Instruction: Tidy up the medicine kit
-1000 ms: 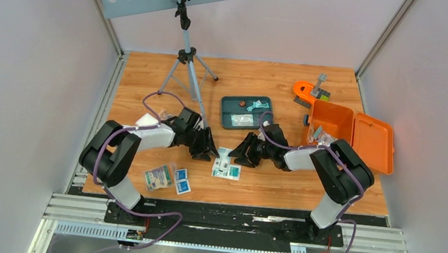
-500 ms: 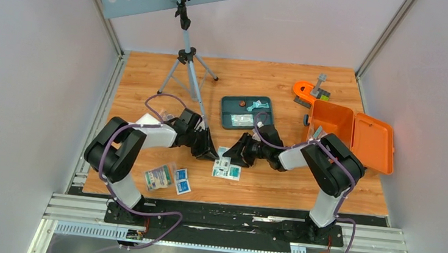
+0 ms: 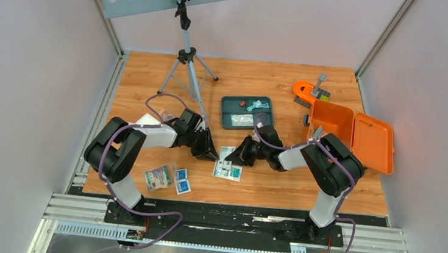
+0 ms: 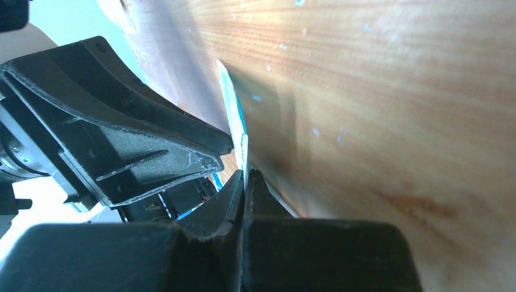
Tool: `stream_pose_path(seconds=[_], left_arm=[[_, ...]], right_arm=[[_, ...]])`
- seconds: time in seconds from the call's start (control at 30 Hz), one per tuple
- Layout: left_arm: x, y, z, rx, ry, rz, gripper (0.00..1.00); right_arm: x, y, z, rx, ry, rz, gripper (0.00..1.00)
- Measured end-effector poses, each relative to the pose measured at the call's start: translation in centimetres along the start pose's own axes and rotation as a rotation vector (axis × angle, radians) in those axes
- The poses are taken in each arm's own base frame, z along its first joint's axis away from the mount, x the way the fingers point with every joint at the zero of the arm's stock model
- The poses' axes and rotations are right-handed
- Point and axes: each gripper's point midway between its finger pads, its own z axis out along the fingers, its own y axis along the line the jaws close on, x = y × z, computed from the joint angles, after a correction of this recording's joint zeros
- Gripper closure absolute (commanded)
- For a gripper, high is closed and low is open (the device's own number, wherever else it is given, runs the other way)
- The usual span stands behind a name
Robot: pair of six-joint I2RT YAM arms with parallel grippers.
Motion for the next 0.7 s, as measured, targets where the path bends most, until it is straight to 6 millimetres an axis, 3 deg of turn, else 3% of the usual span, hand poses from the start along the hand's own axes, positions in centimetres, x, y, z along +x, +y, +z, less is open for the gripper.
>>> stream_pose_path(seconds=[0.13, 0.27, 0.4, 0.5, 0.6, 0.7], left_arm=[[0.2, 0.4, -1.0, -0.042, -0.015, 0.028, 0.52], [0.1, 0.2, -3.6, -0.098, -0.055, 0.094, 0.47], [-1.5, -2.0, -6.9, -0.103, -0.146, 0.195, 0.45], [-2.5, -3.1, -8.7, -0.110, -0.199, 0.247, 0.44], [-3.0, -2.9, -9.7, -0.138, -0.217, 0.266, 0.43], [-3.0, -2.0, -10.0, -0.177, -0.211, 0.267, 0.41]], right_arm=[[-0.6, 1.0, -1.6, 0.024, -0.039, -0.067, 1.00], [-3.5, 5.1, -5.7, -0.011, -0.152, -0.205, 1.00], [-8.8, 9.8, -13.4, -0.050, -0.355, -0.355, 1.00], [-12.7, 11.7, -20.3, -0.015, -0.544, -0.440, 1.00], [-15.3, 11.3, -26.8, 0.078, -0.721, -0.474, 1.00], [-16.6, 9.0, -31.6, 0.194, -0.839, -0.449, 1.00]])
